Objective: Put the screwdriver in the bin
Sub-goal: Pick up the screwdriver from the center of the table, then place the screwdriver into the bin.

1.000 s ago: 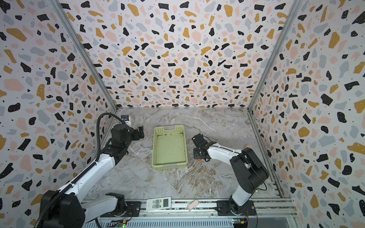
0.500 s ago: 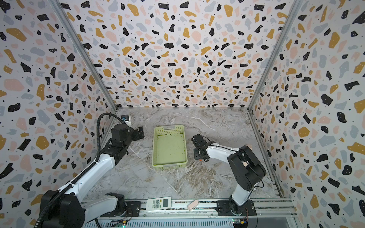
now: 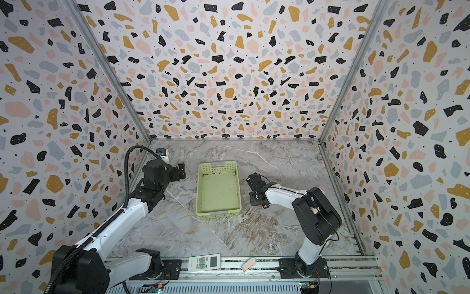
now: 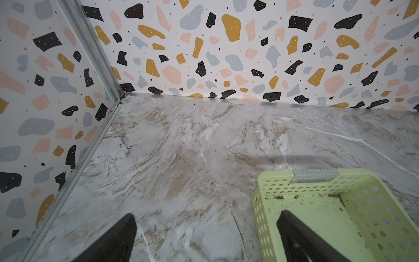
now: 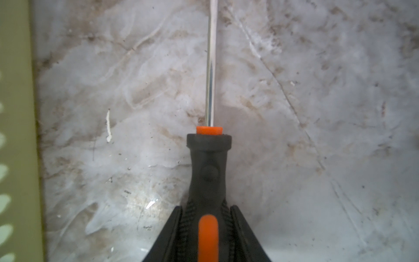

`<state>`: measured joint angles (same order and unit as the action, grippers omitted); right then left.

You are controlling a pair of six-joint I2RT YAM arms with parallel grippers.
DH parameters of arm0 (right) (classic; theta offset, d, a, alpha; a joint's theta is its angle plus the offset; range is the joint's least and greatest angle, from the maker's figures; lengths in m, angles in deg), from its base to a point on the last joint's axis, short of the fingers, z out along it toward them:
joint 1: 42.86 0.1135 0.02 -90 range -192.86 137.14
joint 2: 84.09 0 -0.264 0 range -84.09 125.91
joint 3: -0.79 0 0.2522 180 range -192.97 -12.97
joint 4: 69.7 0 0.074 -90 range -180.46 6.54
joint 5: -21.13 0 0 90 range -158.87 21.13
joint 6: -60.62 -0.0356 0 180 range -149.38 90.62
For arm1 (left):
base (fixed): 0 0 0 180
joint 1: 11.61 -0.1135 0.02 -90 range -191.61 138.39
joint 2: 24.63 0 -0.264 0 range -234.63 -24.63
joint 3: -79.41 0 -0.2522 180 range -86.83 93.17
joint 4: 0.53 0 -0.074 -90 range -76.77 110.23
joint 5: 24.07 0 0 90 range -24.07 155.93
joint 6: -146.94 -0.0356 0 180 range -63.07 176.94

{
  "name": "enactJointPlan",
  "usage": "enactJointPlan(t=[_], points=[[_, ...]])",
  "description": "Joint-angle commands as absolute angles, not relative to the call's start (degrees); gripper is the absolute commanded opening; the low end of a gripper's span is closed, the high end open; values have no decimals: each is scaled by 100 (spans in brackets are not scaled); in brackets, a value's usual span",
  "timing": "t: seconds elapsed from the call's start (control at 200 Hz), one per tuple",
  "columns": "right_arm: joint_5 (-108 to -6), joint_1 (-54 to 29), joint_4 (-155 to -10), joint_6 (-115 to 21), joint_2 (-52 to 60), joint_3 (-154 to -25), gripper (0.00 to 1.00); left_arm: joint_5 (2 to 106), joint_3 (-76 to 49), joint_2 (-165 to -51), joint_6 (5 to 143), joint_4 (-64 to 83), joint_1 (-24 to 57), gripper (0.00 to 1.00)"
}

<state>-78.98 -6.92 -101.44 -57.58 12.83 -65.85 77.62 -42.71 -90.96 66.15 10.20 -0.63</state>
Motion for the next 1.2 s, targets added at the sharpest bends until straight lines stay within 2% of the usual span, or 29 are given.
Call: enactJointPlan(t=[0.0,0.09,0.711,0.962,1.197], points=[[-7994,-718,-10277,-5763,1264,-6745,31,7810,-4095,-9099,6652,934,-47,100],[-8025,-718,-10304,-5777,1160,-6753,27,7806,-4095,-9099,6649,936,-45,100],[-8569,-474,-11215,-5733,227,-7377,24,7806,-4095,-9107,6656,936,-45,100],[-8786,191,-11810,-5798,117,-8298,25,7798,-4086,-9121,6660,936,-45,100],[-8802,978,-11872,-5907,794,-9282,25,7789,-4086,-9134,6664,936,-45,99]])
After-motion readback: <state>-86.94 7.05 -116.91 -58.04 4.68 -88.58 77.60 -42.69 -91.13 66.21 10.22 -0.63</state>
